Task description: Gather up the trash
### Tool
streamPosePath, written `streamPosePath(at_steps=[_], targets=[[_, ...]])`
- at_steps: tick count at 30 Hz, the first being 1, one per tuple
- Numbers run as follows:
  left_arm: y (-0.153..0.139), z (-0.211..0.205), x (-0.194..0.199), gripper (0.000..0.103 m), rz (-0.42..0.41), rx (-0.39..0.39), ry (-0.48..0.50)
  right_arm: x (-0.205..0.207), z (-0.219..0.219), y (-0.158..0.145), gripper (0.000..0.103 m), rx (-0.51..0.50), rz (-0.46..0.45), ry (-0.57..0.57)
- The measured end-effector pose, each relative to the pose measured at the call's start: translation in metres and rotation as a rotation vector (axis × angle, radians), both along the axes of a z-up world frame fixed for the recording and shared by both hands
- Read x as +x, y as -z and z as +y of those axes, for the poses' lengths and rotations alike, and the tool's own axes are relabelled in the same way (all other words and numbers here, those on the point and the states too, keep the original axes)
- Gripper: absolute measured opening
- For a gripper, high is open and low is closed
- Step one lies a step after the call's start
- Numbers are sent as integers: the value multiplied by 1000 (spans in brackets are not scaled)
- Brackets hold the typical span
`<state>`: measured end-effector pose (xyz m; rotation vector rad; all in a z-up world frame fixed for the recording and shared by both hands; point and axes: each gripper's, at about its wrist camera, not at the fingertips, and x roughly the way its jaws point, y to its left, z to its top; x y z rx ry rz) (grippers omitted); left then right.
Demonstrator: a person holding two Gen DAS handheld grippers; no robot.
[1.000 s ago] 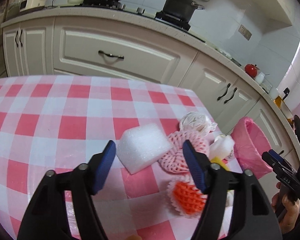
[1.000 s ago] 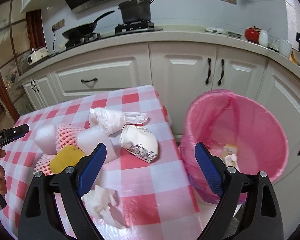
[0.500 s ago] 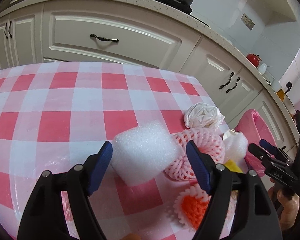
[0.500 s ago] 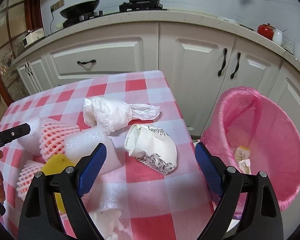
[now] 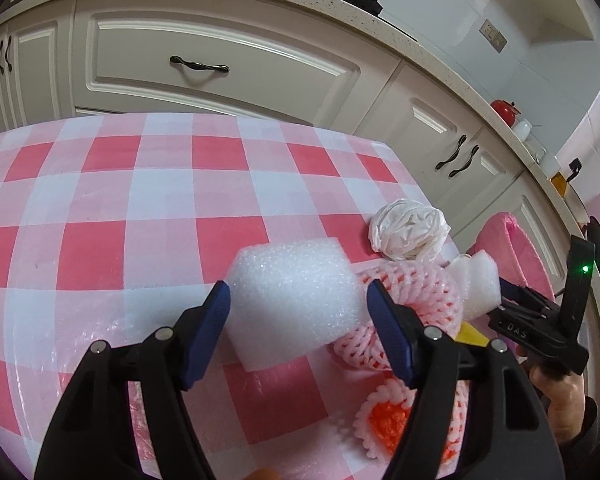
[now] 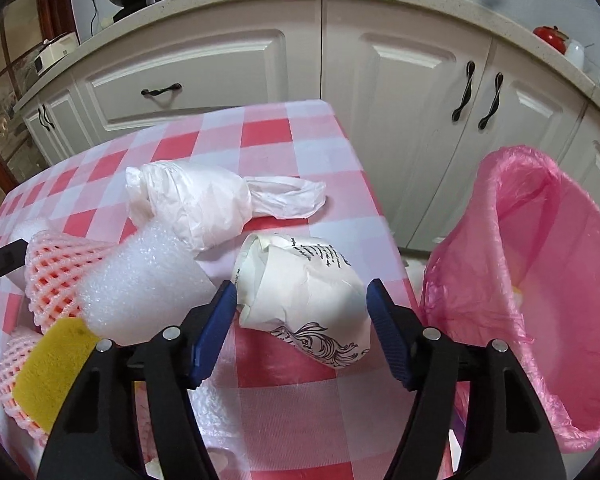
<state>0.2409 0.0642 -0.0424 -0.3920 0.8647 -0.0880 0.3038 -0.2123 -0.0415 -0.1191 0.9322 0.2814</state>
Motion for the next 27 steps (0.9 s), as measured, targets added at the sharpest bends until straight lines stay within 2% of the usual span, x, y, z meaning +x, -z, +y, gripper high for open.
streamPosePath(at_steps=[2, 5, 10, 16, 27], targets=[[-1, 2, -1, 63, 2, -5, -2, 0, 0, -1, 59, 7, -2, -3], [-2, 2, -6, 57, -3, -2, -1, -3, 0, -5, 46, 9, -19, -7], [-6, 3, -20, 49, -7, -13, 5, -14, -3, -11, 39, 14, -36, -11], [-10, 6, -42, 47, -13, -24, 0, -31, -6, -17, 25, 25, -39, -19], [-29, 26, -79, 47, -68, -53, -39, -67, -15, -34, 21, 22, -73, -1]])
